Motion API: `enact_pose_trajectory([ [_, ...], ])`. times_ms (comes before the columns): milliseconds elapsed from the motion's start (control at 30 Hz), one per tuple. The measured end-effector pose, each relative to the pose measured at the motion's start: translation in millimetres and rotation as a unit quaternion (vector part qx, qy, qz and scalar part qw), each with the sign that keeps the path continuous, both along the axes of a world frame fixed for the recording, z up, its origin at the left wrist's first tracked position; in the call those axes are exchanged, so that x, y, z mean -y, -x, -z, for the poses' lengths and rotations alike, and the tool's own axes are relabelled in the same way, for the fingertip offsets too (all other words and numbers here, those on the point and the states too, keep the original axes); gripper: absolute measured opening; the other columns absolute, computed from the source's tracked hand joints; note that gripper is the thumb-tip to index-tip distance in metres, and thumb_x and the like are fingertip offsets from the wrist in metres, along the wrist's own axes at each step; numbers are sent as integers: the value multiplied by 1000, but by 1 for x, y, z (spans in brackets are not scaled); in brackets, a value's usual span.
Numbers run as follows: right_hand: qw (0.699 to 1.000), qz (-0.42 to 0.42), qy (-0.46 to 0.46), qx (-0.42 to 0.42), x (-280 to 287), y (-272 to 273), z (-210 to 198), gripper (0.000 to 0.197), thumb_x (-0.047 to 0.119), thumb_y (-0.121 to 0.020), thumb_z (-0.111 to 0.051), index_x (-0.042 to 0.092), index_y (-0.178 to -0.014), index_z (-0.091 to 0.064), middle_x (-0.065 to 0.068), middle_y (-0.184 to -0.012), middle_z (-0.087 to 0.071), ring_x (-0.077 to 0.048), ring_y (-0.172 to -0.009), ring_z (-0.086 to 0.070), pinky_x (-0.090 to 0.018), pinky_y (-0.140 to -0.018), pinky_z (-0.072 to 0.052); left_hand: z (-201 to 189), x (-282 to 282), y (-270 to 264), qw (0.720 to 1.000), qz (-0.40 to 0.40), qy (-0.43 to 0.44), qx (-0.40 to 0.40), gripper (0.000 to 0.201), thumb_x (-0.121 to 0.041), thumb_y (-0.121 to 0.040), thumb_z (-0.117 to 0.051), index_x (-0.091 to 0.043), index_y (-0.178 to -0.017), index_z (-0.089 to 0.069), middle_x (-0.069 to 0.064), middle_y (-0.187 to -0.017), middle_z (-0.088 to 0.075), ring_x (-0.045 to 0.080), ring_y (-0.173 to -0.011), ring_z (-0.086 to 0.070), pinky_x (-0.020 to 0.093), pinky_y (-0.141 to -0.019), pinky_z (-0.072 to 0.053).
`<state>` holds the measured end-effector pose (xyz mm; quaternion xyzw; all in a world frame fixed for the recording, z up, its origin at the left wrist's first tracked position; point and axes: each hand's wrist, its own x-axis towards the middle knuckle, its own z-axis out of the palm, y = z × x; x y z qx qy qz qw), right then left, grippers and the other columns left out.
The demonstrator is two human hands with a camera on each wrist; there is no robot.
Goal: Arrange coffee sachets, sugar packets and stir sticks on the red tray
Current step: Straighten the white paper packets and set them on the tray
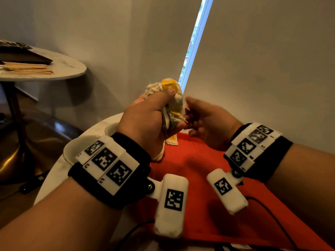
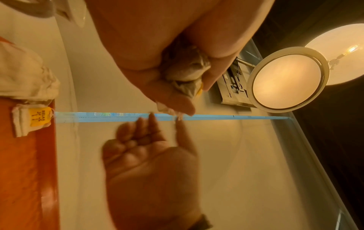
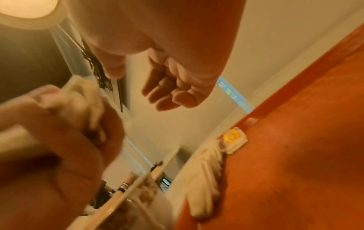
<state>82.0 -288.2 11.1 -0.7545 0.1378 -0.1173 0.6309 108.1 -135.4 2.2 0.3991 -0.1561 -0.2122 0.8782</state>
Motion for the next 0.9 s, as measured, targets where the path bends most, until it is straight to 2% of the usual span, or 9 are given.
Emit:
enact_pose_trajectory([
  [67, 999, -19, -26, 41, -1, 6, -14, 40, 52, -83, -65, 13, -93, -60, -1, -73, -56, -15, -61, -54, -28, -56, -36, 2, 0, 1, 1000, 24, -13, 12, 13, -26, -96, -61, -17, -102, -67, 5, -82, -65, 17, -62, -58, 21, -49, -52],
  [100, 997, -31, -30, 60, -1, 8, -19, 41, 51, -79, -68, 13, -93, -61, -1, -74, -57, -15, -62, -54, -27, -56, -37, 3, 0, 1, 999, 33, -15, 14, 14, -27, -96, -61, -17, -104, -67, 6, -85, -64, 18, -66, -59, 22, -50, -52],
  [267, 991, -88, 9, 97, -3, 12, -24, 20, 21, -74, -72, 13, -90, -65, -6, -77, -64, -17, -64, -55, -28, -54, -37, 5, 2, 0, 999, 36, -36, 17, 28, -33, -94, -63, -13, -113, -67, 10, -87, -67, 17, -64, -63, 25, -51, -53],
  [400, 992, -93, 36, 74, -4, 10, -16, 19, 17, -71, -76, 13, -86, -65, -5, -75, -67, -17, -63, -57, -27, -53, -40, 6, 3, -1, 998, 36, -41, 17, 21, -31, -94, -63, -17, -109, -67, 9, -82, -66, 16, -63, -64, 24, -51, -54],
  [500, 993, -90, 27, 74, -4, 9, -13, 24, 13, -69, -81, 12, -84, -62, -4, -71, -68, -16, -60, -60, -27, -54, -41, 8, 4, -3, 998, 32, -42, 16, 28, -32, -93, -64, -12, -113, -67, 10, -82, -67, 16, -62, -63, 25, -52, -54],
  [667, 993, -93, -10, 78, -5, 12, -16, 16, 10, -69, -70, 12, -80, -59, -5, -69, -67, -17, -60, -63, -29, -55, -42, 9, 6, -5, 999, 25, -33, 9, 41, -37, -92, -64, -10, -122, -66, 11, -90, -69, 18, -69, -65, 25, -52, -54],
  [833, 992, -87, -42, 79, -4, 12, -16, 11, 4, -81, -61, 9, -89, -57, -9, -79, -67, -20, -64, -64, -28, -53, -46, 11, 6, -8, 999, 26, -38, 8, 43, -43, -92, -64, -12, -123, -66, 11, -90, -71, 19, -71, -66, 26, -53, -53],
  [900, 992, -88, -46, 82, -4, 13, -15, 12, 5, -79, -61, 8, -90, -57, -10, -81, -68, -22, -66, -65, -28, -54, -47, 11, 6, -9, 999, 25, -42, 5, 42, -41, -92, -63, -11, -122, -66, 12, -88, -70, 19, -69, -66, 27, -52, -53],
])
